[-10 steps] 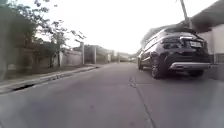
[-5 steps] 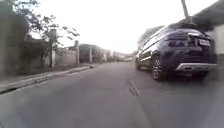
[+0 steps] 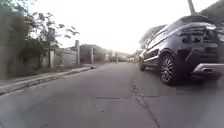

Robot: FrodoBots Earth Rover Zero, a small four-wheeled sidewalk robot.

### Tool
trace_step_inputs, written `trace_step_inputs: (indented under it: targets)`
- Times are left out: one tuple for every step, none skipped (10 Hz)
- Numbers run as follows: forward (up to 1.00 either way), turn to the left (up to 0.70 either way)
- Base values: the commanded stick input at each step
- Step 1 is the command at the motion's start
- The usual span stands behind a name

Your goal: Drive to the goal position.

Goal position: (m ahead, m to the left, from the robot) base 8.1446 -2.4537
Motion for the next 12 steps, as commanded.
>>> trace_step_inputs:
  targets:
    - [1.0, -0.4]
    - [1.0, -0.4]
    - [1.0, -0.2]
    - [1.0, 0.0]
    - [1.0, 0.0]
    - [1.0, 0.0]
    - [1.0, 0.0]
    - [1.0, 0.0]
    - [1.0, 0.0]
    - [1.0, 0.0]
    - [1.0, 0.0]
    - [1.0, 0.0]
